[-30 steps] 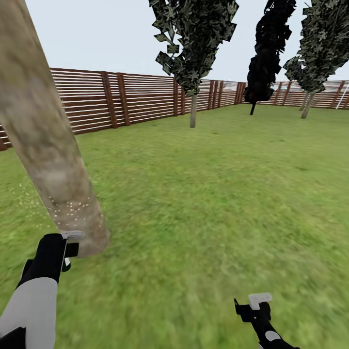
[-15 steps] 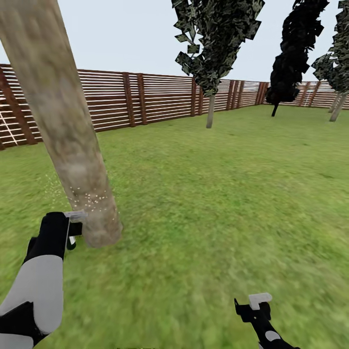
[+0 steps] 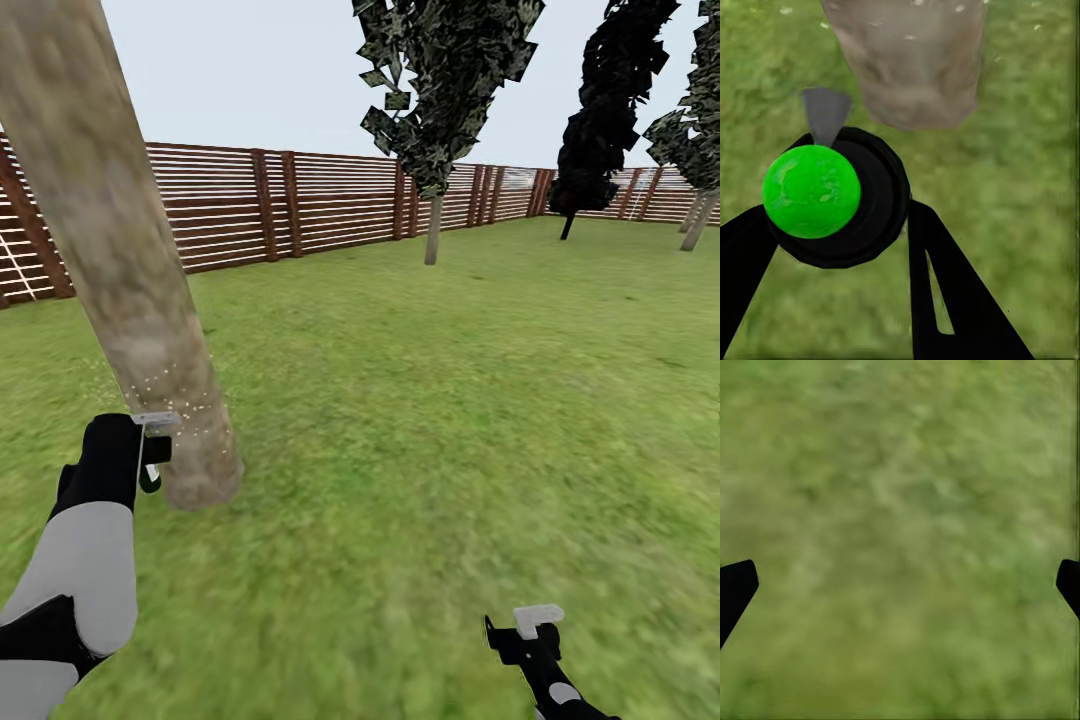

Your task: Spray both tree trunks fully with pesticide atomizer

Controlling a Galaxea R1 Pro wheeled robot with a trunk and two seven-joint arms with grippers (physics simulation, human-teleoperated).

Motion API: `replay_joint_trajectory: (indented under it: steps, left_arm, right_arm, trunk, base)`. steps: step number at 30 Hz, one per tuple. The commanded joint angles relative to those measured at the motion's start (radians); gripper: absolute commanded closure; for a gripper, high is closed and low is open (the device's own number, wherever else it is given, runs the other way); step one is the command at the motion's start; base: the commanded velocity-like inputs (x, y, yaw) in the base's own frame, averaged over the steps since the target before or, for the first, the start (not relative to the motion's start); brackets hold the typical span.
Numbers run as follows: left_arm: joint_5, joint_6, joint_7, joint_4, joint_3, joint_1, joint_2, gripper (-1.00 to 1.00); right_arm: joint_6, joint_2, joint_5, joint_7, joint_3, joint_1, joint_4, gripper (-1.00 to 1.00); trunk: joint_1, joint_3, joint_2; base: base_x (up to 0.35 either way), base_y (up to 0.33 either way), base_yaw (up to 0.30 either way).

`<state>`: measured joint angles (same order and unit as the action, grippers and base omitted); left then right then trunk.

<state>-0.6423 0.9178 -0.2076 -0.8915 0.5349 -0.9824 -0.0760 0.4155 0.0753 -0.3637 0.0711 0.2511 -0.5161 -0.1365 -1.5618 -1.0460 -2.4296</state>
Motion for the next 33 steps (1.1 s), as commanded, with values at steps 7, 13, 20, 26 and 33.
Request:
replay_joint_trajectory:
  steps: [7,13,20,26,33]
  left_arm:
    - [-0.011,0.003,-0.010,-0.001,0.002,0.000,0.001,1.00]
    - [-0.013,0.001,-0.009,-0.001,0.001,0.002,-0.001,1.00]
    - [-0.012,0.000,-0.009,-0.001,0.002,0.007,-0.002,1.00]
    - [-0.007,-0.006,-0.009,0.014,0.004,0.021,-0.002,1.00]
    - [-0.004,-0.010,-0.009,0.017,0.004,0.059,0.002,1.00]
  right_arm:
    - [0.003,0.000,-0.011,0.004,0.005,-0.001,0.002,-1.00]
    - [0.003,0.000,-0.011,0.004,0.005,-0.001,0.002,-1.00]
    - [0.003,0.000,-0.011,0.004,0.005,-0.001,0.002,-1.00]
    - [0.003,0.000,-0.011,0.004,0.005,-0.001,0.002,-1.00]
    - [0.003,0.000,-0.011,0.004,0.005,-0.001,0.002,-1.00]
  trunk:
    - [0.000,-0.001,0.000]
    - [0.000,-0.001,0.000]
    - [0.000,-0.001,0.000]
    - [0.000,-0.001,0.000]
    - [0.000,-0.001,0.000]
  base:
    - [0.216,-0.195,0.000]
    - [0.257,-0.171,0.003]
    - [0.178,-0.223,0.237]
    - [0.143,-0.242,0.277]
    - [0.143,-0.243,0.133]
